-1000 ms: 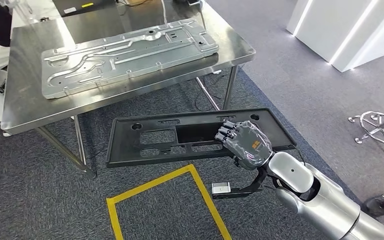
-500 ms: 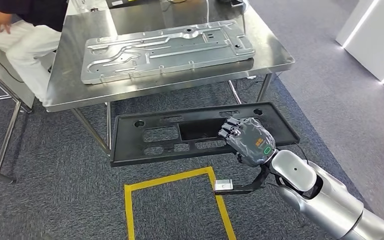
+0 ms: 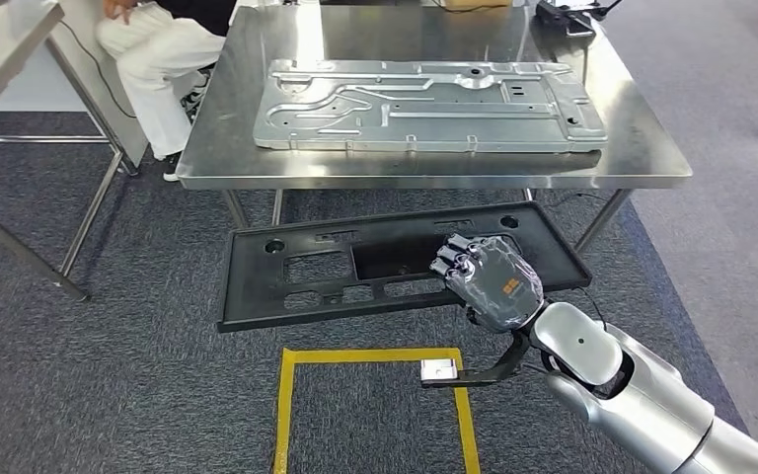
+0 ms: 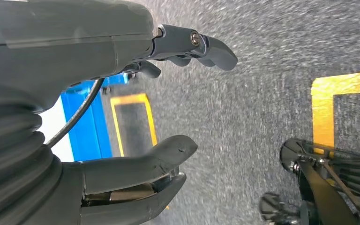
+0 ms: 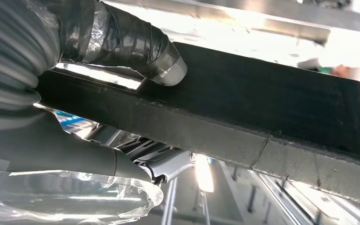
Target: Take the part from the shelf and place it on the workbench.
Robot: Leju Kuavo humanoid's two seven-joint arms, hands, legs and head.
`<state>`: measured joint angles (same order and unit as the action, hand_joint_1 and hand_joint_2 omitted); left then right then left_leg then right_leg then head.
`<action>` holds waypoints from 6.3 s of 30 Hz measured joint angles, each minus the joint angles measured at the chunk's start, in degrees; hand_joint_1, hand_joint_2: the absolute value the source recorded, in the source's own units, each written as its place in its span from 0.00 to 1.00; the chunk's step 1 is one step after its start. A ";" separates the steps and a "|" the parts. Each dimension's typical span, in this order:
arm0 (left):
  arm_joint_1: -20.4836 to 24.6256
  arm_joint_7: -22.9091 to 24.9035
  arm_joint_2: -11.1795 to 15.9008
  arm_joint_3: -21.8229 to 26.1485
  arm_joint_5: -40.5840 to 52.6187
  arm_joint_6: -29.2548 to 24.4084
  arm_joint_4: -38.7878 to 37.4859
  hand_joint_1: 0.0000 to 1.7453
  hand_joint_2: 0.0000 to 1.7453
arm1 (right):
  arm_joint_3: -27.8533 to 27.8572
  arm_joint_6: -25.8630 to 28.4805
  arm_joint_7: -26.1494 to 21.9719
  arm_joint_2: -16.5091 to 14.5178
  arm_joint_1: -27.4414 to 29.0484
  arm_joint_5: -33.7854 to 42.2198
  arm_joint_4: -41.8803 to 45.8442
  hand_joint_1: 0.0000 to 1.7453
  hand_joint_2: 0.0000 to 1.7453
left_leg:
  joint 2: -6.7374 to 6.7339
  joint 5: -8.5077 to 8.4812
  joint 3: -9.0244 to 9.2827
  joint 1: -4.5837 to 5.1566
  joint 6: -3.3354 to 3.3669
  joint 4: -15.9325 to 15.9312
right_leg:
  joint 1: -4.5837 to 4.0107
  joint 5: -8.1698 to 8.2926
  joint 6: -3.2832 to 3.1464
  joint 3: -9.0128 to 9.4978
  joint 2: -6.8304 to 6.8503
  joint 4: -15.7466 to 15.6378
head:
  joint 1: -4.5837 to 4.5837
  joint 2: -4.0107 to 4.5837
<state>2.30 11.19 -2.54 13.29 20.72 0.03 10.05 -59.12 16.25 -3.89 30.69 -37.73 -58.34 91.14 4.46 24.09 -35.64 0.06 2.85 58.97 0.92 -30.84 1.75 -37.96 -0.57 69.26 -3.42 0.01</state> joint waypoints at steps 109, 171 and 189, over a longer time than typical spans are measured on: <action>-0.57 -0.90 -0.85 2.96 -0.14 -1.04 0.00 0.00 1.00 | 18.62 5.18 4.75 12.50 16.09 -6.51 7.98 1.00 1.00 | -4.14 0.51 -0.80 -0.15 -1.99 2.50 | 0.24 1.44 -1.30 6.80 0.84 -10.04 | 0.13 0.01; -0.57 -1.36 -0.80 3.39 0.95 -0.51 0.00 0.00 1.00 | 34.03 2.21 3.29 15.70 28.19 -6.10 12.78 1.00 1.00 | -4.21 1.67 -0.20 1.32 0.43 1.52 | -0.18 0.78 -2.04 7.47 0.55 -9.83 | 0.62 0.01; -0.50 -1.37 -1.02 3.43 1.05 -0.49 0.00 0.00 1.00 | 33.72 1.89 3.03 14.79 28.09 -6.07 12.23 1.00 1.00 | -3.95 7.02 8.55 0.49 -1.62 -0.81 | 0.78 4.68 -1.04 2.13 0.70 -8.56 | 0.88 0.01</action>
<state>1.80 9.82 -3.56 16.72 21.77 -0.46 10.05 -25.40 18.14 -0.86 45.48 -9.64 -64.41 103.37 0.50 31.11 -27.09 0.55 1.23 58.17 1.70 -26.16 0.70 -35.84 0.13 60.70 -2.54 0.02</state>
